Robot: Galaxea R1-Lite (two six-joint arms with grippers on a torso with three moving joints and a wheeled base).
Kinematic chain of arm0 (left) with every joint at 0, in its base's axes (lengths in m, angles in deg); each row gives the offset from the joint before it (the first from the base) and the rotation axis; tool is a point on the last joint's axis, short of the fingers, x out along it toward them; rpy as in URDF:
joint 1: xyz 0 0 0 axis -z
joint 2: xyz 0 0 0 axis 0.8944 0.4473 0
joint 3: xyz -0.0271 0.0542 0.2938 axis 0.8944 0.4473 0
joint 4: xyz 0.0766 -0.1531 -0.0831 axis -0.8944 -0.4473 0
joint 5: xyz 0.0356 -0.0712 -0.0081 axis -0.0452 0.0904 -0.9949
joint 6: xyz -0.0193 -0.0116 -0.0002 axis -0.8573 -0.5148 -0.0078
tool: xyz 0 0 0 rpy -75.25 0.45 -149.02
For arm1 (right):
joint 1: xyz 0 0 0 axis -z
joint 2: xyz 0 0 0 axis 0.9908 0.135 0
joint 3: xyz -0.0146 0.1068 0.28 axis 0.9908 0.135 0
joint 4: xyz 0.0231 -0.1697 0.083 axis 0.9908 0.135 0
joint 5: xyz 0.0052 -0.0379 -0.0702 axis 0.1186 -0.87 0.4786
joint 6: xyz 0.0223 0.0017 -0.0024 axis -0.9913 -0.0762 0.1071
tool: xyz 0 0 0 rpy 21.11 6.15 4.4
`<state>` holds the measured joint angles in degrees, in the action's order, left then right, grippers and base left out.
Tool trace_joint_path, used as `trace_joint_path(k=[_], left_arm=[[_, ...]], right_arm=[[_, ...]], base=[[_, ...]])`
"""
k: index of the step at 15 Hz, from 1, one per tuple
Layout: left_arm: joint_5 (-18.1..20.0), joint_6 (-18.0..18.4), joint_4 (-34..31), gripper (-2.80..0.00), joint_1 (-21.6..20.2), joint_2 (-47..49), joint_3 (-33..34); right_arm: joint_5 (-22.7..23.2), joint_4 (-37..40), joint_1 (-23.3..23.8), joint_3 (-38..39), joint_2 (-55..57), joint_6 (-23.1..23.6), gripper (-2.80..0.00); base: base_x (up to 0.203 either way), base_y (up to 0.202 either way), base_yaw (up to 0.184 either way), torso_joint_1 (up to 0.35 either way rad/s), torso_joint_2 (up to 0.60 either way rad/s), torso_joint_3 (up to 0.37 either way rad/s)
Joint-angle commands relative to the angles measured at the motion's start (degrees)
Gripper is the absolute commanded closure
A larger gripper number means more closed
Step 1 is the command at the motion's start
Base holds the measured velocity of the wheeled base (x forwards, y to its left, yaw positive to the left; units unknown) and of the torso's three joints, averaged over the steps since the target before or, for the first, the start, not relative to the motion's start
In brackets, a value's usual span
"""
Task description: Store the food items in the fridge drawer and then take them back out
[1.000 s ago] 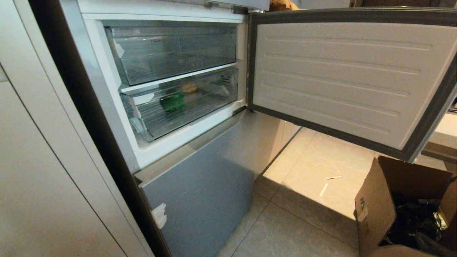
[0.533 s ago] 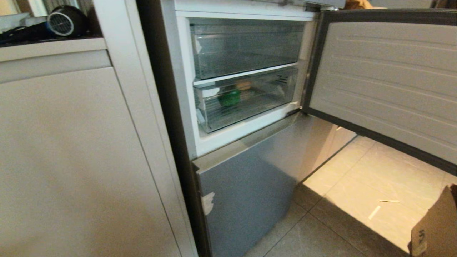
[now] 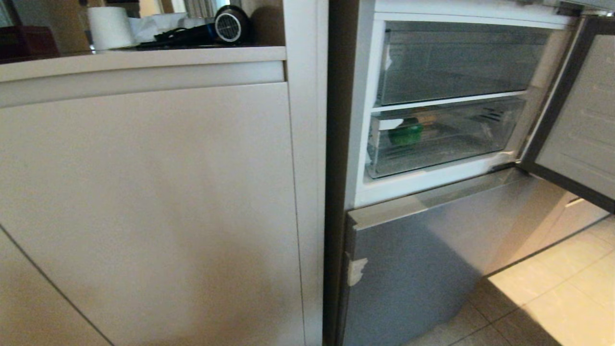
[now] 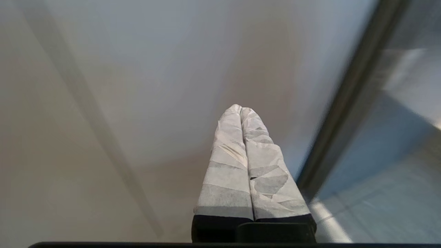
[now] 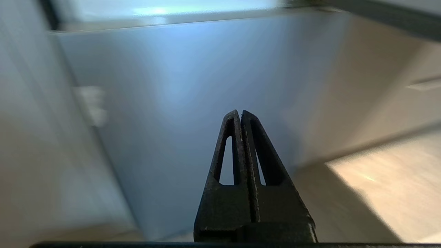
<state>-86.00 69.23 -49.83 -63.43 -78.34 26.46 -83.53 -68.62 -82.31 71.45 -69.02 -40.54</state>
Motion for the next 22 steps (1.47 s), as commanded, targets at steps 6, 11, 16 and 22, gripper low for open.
trace_joint_path(k=[6,11,16,22], left_arm=[[0.0,-0.02,-0.03,0.0,0.0,0.09,0.0],[0.0,-0.02,-0.03,0.0,0.0,0.0,0.0],[0.0,-0.02,-0.03,0.0,0.0,0.0,0.0],[0.0,-0.02,-0.03,0.0,0.0,0.0,0.0]], right_arm=[[0.15,-0.31,-0.01,1.08,0.07,1.87,0.0],[4.2,1.64,-0.26,-15.72,14.61,-0.27,0.0],[19.36,-4.61,-0.49,-29.04,43.44,-3.8,0.0],[25.12,-29.71,-0.62,-32.88,71.01,-3.98,-2.8]], base=[[0.001,-0.005,0.088,0.0,0.0,0.002],[0.0,0.0,0.0,0.0,0.0,0.0],[0.0,0.0,0.0,0.0,0.0,0.0],[0.0,0.0,0.0,0.0,0.0,0.0]])
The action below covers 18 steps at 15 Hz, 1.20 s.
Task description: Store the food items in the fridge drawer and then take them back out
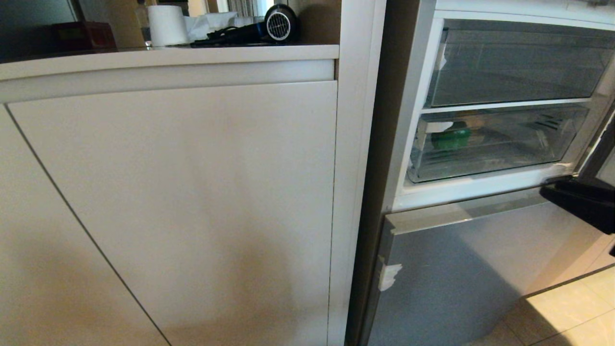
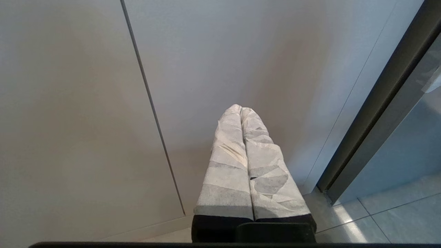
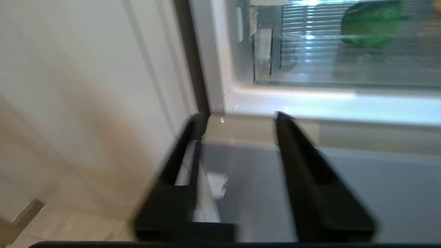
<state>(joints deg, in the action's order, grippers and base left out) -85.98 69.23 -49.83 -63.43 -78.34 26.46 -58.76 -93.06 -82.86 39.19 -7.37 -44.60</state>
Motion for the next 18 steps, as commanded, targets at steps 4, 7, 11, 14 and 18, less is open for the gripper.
trace_joint_path(k=[4,7,11,14,18], left_arm=[[-0.02,-0.02,-0.03,0.0,0.0,0.0,0.0],[-0.02,-0.02,-0.03,0.0,0.0,0.0,0.0],[-0.02,-0.02,-0.03,0.0,0.0,0.02,0.0],[-0.02,-0.02,-0.03,0.0,0.0,0.0,0.0],[-0.1,-0.02,-0.03,0.0,0.0,0.0,0.0]], right_arm=[[2.8,-13.1,-1.83,-1.91,15.91,5.41,-2.8],[2.08,-13.13,-2.5,-4.96,19.32,5.63,-2.8],[-4.61,-13.2,-4.07,-9.69,25.16,5.52,-2.8],[-8.85,-13.22,-4.95,-13.12,28.09,5.18,-2.8],[-10.76,-13.54,-5.95,-15.71,31.43,5.02,-2.8]], base=[[0.0,0.0,0.0,0.0,0.0,0.0],[0.0,0.0,0.0,0.0,0.0,0.0],[0.0,0.0,0.0,0.0,0.0,0.0],[0.0,0.0,0.0,0.0,0.0,0.0],[0.0,0.0,0.0,0.0,0.0,0.0]])
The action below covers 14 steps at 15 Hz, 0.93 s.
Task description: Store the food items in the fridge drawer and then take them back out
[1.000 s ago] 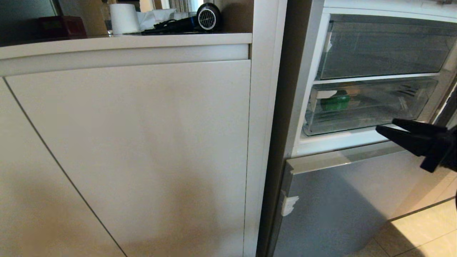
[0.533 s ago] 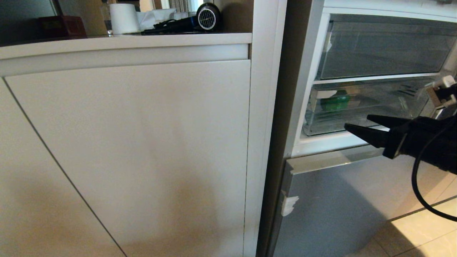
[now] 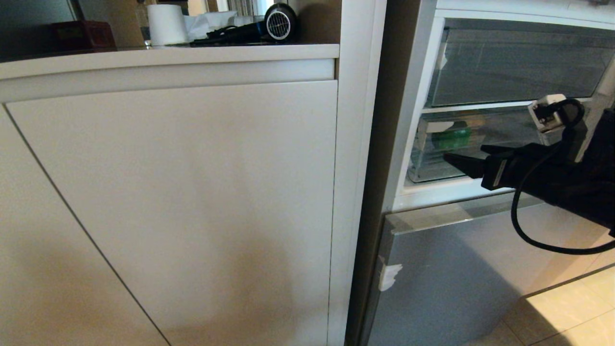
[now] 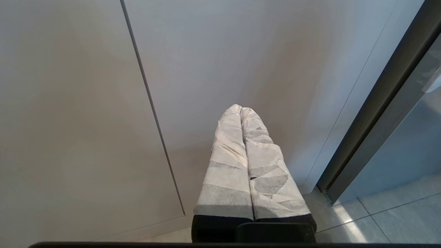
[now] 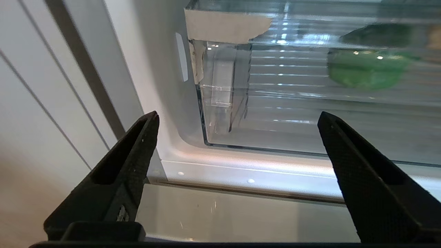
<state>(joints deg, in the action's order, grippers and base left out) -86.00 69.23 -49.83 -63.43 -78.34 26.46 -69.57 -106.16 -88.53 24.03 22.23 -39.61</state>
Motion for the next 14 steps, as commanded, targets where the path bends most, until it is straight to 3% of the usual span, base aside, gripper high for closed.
trace_joint_path(k=[1,5,14], left_arm=[[0.0,-0.02,-0.03,0.0,0.0,0.0,0.0],[0.0,-0.02,-0.03,0.0,0.0,0.0,0.0],[0.0,-0.02,-0.03,0.0,0.0,0.0,0.0]], right_arm=[[0.02,-1.34,-0.48,-0.8,3.06,0.08,-2.8],[-2.34,-5.72,-2.34,-2.17,7.32,0.37,-2.8],[-5.16,-5.74,-3.91,-5.48,8.41,0.1,-2.8]], base=[[0.0,0.0,0.0,0.0,0.0,0.0],[0.0,0.0,0.0,0.0,0.0,0.0],[0.0,0.0,0.0,0.0,0.0,0.0]])
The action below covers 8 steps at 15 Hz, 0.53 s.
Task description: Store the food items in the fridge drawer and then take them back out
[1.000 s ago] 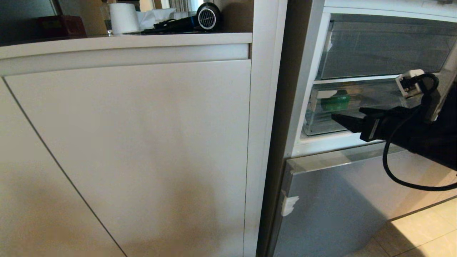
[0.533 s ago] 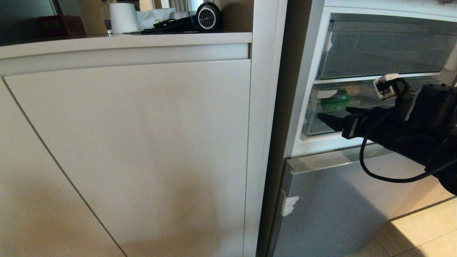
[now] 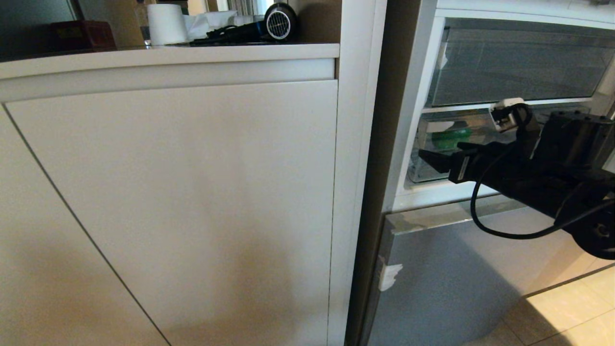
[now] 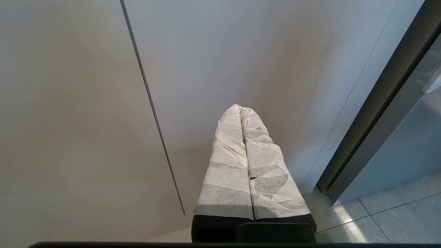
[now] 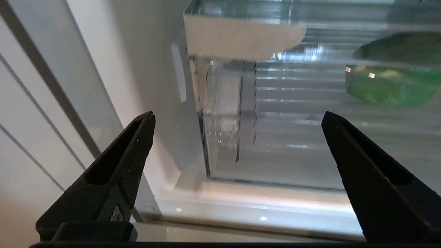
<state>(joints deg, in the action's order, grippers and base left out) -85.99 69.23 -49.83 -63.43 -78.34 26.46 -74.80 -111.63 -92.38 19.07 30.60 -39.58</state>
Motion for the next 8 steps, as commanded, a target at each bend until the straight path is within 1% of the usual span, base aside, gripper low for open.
trace_joint_path(k=[1,3,8], left_arm=[[-0.03,-0.02,-0.03,0.0,0.0,0.0,0.0],[-0.01,-0.02,-0.03,0.0,0.0,0.0,0.0],[-0.02,-0.02,-0.03,0.0,0.0,0.0,0.0]], right_arm=[[0.07,-0.27,-0.05,-0.82,0.15,-0.01,-2.8],[-1.37,-0.27,0.01,-1.81,0.97,0.19,-2.8],[-1.43,-0.34,-0.05,-2.63,1.71,0.17,-2.8]], base=[[0.0,0.0,0.0,0.0,0.0,0.0],[0.0,0.0,0.0,0.0,0.0,0.0],[0.0,0.0,0.0,0.0,0.0,0.0]])
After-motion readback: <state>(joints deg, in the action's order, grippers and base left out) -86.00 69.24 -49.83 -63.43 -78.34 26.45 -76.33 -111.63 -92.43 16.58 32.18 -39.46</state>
